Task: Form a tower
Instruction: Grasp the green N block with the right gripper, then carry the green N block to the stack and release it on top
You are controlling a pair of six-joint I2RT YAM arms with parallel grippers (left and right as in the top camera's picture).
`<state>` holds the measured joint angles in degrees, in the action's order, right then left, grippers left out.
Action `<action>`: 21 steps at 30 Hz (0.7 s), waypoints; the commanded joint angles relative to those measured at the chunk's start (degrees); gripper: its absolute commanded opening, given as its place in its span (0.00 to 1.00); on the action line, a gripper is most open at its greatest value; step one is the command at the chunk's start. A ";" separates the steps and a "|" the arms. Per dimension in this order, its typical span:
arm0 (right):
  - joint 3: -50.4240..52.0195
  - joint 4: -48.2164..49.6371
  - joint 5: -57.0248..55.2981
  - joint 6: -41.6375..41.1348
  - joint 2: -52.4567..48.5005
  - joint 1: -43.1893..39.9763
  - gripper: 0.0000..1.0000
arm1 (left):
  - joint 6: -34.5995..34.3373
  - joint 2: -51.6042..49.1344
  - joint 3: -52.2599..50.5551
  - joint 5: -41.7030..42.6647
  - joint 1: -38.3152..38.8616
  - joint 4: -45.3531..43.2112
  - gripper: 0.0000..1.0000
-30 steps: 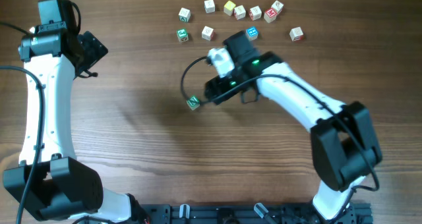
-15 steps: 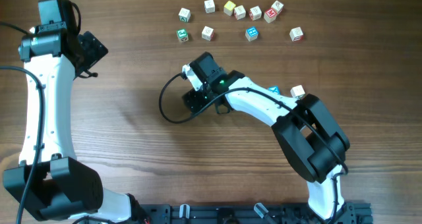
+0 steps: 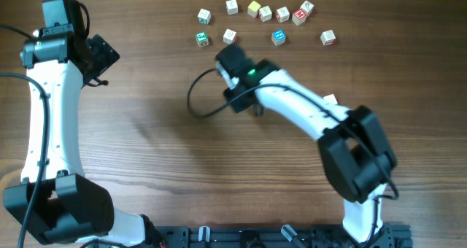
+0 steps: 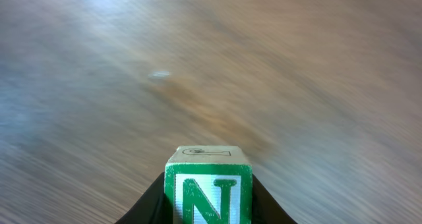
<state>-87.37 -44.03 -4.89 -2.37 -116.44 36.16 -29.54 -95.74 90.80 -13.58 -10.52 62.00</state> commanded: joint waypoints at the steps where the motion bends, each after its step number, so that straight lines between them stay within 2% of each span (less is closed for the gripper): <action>1: -1.25 -5.29 -1.79 -2.05 3.02 -8.20 0.18 | -0.96 -0.59 -0.44 0.09 -0.20 0.02 1.00; 6: -1.18 -12.11 0.13 -3.76 3.02 -17.18 0.13 | -0.96 -0.59 -0.44 0.11 -0.20 0.02 1.00; 9: 0.52 -13.14 0.57 -3.74 3.02 -18.86 0.13 | -0.96 -0.59 -0.44 0.09 -0.20 0.02 1.00; 12: 0.72 -15.65 0.57 -3.85 3.87 -19.10 0.04 | -0.96 -0.59 -0.44 0.11 -0.20 0.02 1.00; 19: 0.70 -27.56 -0.37 -8.07 23.93 -20.13 0.05 | -0.96 -0.59 -0.44 0.09 -0.20 0.02 1.00; 21: 7.76 -26.27 -0.96 -9.88 32.39 -20.28 0.05 | -0.96 -0.59 -0.44 0.11 -0.20 0.02 1.00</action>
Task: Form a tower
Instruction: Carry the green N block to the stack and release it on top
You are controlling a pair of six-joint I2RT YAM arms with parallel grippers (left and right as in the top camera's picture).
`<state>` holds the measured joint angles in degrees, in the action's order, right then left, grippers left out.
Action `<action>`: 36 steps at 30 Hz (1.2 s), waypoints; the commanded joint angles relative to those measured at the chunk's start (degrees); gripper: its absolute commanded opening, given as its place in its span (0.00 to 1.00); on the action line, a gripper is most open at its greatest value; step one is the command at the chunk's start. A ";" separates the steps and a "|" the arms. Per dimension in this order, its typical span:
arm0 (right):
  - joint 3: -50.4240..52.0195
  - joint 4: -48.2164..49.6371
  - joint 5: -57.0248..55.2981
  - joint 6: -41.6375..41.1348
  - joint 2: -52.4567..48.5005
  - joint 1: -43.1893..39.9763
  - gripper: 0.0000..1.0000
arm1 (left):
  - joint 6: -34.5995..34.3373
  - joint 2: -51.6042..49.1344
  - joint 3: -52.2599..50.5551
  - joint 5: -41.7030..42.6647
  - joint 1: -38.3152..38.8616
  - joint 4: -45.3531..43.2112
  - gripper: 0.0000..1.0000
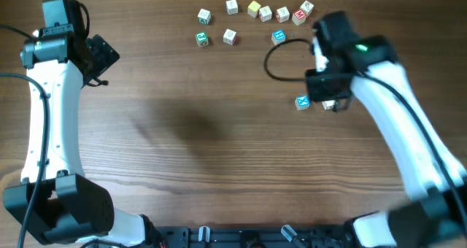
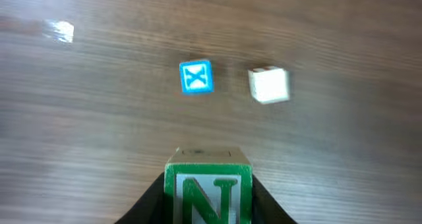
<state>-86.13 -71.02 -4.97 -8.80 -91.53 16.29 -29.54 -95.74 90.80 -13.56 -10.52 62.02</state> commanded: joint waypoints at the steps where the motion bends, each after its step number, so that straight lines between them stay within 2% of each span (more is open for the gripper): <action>1: 12.26 4.87 -0.85 -4.50 11.02 -0.42 0.05 | -0.96 -0.59 -0.44 0.07 -0.20 0.00 1.00; 2: 17.79 10.54 -0.15 -5.88 13.68 -0.42 0.11 | -0.96 -0.59 -0.44 0.09 -0.20 0.00 1.00; 3: 24.83 21.31 2.89 -4.74 15.65 -0.42 0.17 | -0.96 -0.59 -0.44 0.07 -0.20 0.00 1.00; 5: 28.06 29.38 6.36 -4.39 13.40 -0.42 0.18 | -0.96 -0.59 -0.44 0.09 -0.20 0.00 1.00; 13: 23.47 32.79 6.29 2.84 -7.02 -0.42 0.12 | -0.96 -0.59 -0.44 0.09 -0.20 0.00 1.00; 20: 23.47 38.25 5.86 5.90 -7.93 -0.42 0.15 | -0.96 -0.59 -0.44 0.09 -0.20 0.00 1.00; 30: 23.50 38.73 5.03 8.81 -12.04 -2.78 0.16 | -0.96 -0.59 -0.44 0.09 -0.20 0.00 1.00; 32: 23.50 38.88 5.03 8.79 -12.11 -2.78 0.21 | -0.96 -0.59 -0.44 0.09 -0.20 0.00 1.00; 33: 23.50 38.84 5.03 8.79 -12.11 -2.78 0.29 | -0.96 -0.59 -0.44 0.09 -0.20 0.00 1.00; 36: 23.50 38.16 5.03 8.76 -12.11 -2.75 0.45 | -0.96 -0.59 -0.44 0.09 -0.20 0.00 1.00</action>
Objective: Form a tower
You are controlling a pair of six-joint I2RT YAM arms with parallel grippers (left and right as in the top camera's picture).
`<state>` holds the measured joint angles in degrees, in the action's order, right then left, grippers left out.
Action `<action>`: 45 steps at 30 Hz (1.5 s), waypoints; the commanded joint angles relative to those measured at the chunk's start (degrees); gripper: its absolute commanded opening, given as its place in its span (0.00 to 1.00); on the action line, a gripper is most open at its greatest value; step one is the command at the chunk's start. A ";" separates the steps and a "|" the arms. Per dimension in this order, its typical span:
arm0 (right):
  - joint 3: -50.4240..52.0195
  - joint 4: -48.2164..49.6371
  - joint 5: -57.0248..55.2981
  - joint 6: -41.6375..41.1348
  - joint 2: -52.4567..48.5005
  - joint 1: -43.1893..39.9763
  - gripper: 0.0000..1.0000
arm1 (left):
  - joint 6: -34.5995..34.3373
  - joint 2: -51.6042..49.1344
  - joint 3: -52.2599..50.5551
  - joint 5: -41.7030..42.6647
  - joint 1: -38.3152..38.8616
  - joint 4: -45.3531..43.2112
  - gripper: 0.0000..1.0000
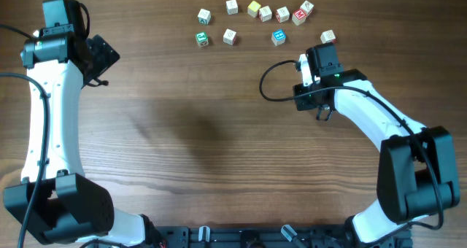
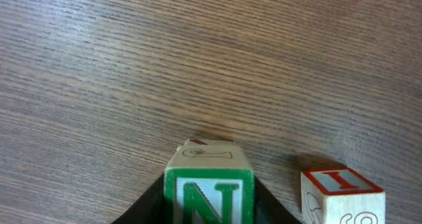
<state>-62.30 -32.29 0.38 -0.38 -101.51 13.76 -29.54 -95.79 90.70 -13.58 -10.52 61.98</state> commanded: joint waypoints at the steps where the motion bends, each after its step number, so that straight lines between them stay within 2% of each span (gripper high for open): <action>1: -0.33 -0.90 -0.33 0.33 -2.12 -0.22 0.49 | -0.96 -0.55 -0.33 0.11 -0.20 0.04 1.00; 4: -0.33 -1.01 1.38 0.24 -2.12 -0.22 0.69 | -0.96 -0.55 -0.33 0.11 -0.20 0.04 1.00; 5: -0.35 -0.72 2.80 0.22 -2.10 -0.24 0.79 | -0.96 -0.55 -0.33 0.11 -0.20 0.04 1.00; 6: -0.66 -0.61 4.26 0.22 -2.10 -0.22 0.93 | -0.96 -0.55 -0.33 0.11 -0.20 0.04 1.00; 7: -2.01 -1.57 5.31 0.22 -2.10 -0.24 1.00 | -0.96 -0.55 -0.33 0.11 -0.20 0.04 1.00; 9: -8.15 -7.98 6.16 -0.35 -1.90 -0.24 1.00 | -0.96 -0.55 -0.33 0.11 -0.20 0.04 1.00; 11: -15.91 -15.45 6.05 -3.02 -1.20 -0.24 1.00 | -0.96 -0.55 -0.33 0.11 -0.20 0.04 1.00; 15: -24.81 -21.97 4.22 -6.25 2.60 -1.36 1.00 | -0.96 -0.55 -0.33 0.11 -0.20 0.04 1.00; 17: -24.76 -22.75 -0.57 -7.54 3.50 -4.04 1.00 | -0.96 -0.55 -0.33 0.11 -0.20 0.04 1.00; 22: -18.05 -19.37 0.07 -7.21 1.09 -12.28 1.00 | -0.96 -0.55 -0.33 0.11 -0.20 0.04 1.00; 26: -17.44 -19.19 0.00 -1.09 -7.67 -12.76 1.00 | -0.96 -0.55 -0.33 0.09 -0.20 0.04 1.00; 28: -17.44 -19.82 0.02 -1.11 -11.93 -12.76 0.99 | -0.96 -0.55 -0.33 0.09 -0.20 0.04 1.00; 32: -17.44 -20.06 -0.66 -1.11 -13.03 -12.79 0.99 | -0.96 -0.55 -0.33 0.11 -0.20 0.04 1.00; 33: -17.44 -20.26 -0.68 -1.07 -13.03 -12.79 0.97 | -0.96 -0.55 -0.33 0.11 -0.20 0.04 1.00; 36: -17.44 -21.79 -2.19 -1.07 -13.05 -12.81 0.81 | -0.96 -0.55 -0.33 0.11 -0.20 0.04 1.00; 43: -13.57 -19.52 -2.08 -0.87 -13.05 -13.40 0.63 | -0.96 -0.55 -0.33 0.11 -0.20 0.04 1.00; 45: -13.46 -19.12 -1.68 -0.90 -13.05 -13.42 0.49 | -0.96 -0.55 -0.33 0.09 -0.20 0.04 1.00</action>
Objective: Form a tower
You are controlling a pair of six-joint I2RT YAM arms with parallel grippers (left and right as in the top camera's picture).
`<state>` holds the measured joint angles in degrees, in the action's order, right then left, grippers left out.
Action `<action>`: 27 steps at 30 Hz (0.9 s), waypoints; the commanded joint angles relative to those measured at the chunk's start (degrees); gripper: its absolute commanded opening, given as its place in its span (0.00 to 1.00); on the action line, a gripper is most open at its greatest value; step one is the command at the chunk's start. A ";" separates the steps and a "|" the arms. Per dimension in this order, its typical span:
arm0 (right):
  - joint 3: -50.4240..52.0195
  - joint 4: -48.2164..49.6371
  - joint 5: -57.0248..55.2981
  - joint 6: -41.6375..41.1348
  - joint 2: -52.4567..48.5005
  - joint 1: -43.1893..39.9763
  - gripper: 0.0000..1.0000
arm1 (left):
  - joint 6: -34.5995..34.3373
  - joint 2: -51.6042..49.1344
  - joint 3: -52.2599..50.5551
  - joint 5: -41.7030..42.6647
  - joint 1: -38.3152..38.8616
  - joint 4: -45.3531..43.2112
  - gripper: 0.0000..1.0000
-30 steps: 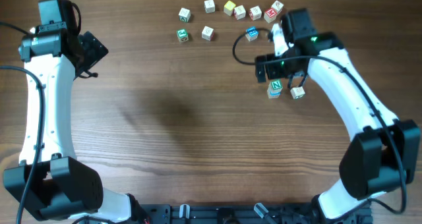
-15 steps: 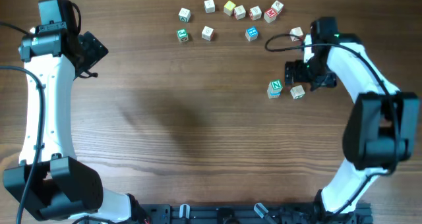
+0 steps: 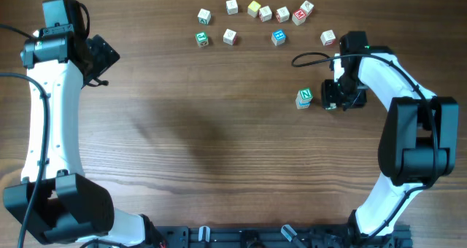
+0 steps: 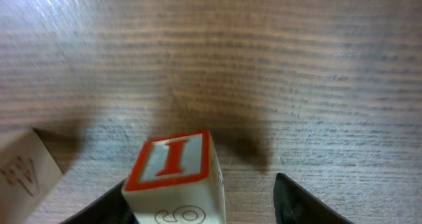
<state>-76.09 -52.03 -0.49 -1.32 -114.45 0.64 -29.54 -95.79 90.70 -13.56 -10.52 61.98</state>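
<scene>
A green N block [image 3: 304, 95] sits on top of a blue block whose edge [image 3: 301, 103] shows beneath it, a two-block stack. My right gripper [image 3: 338, 97] is low on the table just right of the stack. In the right wrist view it [image 4: 201, 204] is open around a red I block [image 4: 173, 165], which rests against the left finger; a gap separates it from the right finger [image 4: 297, 204]. The pale face of another block [image 4: 16, 171] shows at the left edge. My left gripper [image 3: 102, 55] is far off at the left.
Several loose letter blocks lie in a row at the back, among them a yellow one [image 3: 254, 9], a blue one [image 3: 278, 37], a green one [image 3: 201, 38] and a red one [image 3: 327, 37]. The right arm's black cable [image 3: 306, 58] loops near the stack.
My right gripper was shut on the green N block beside the red I block. Now the N block rests on the blue block, and the gripper is open around the red I block.
My right gripper was shut on the N block over the middle of the table. Then it was above the blue X block and a pale block. Then it was low beside the red I block. Now the N tops the blue block and the gripper straddles the I block.
</scene>
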 commanded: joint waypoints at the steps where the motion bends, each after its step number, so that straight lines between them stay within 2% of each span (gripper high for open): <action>1: 0.33 0.61 -0.81 -0.13 -0.11 -0.31 0.45 | -0.96 -0.55 -0.33 0.09 -0.20 0.04 1.00; 4: 0.31 0.70 1.62 -0.31 -0.09 -0.28 0.32 | -0.96 -0.55 -0.33 0.09 -0.20 0.04 1.00; 6: -0.79 0.04 2.03 -0.46 -0.09 -0.28 0.28 | -0.96 -0.55 -0.33 0.09 -0.20 0.04 1.00; 15: -25.77 -18.99 6.95 -0.20 0.04 0.96 0.25 | -0.96 -0.55 -0.33 0.09 -0.20 0.04 1.00; 22: -26.38 -19.82 8.15 4.09 0.02 8.55 0.25 | -0.96 -0.55 -0.33 0.07 -0.20 0.04 1.00; 27: -22.95 -19.17 7.34 4.26 0.02 9.31 0.25 | -0.96 -0.55 -0.33 0.09 -0.20 0.04 1.00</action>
<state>-101.03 -71.44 6.61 1.85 -114.54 10.20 -29.54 -95.79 90.67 -13.58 -10.52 61.98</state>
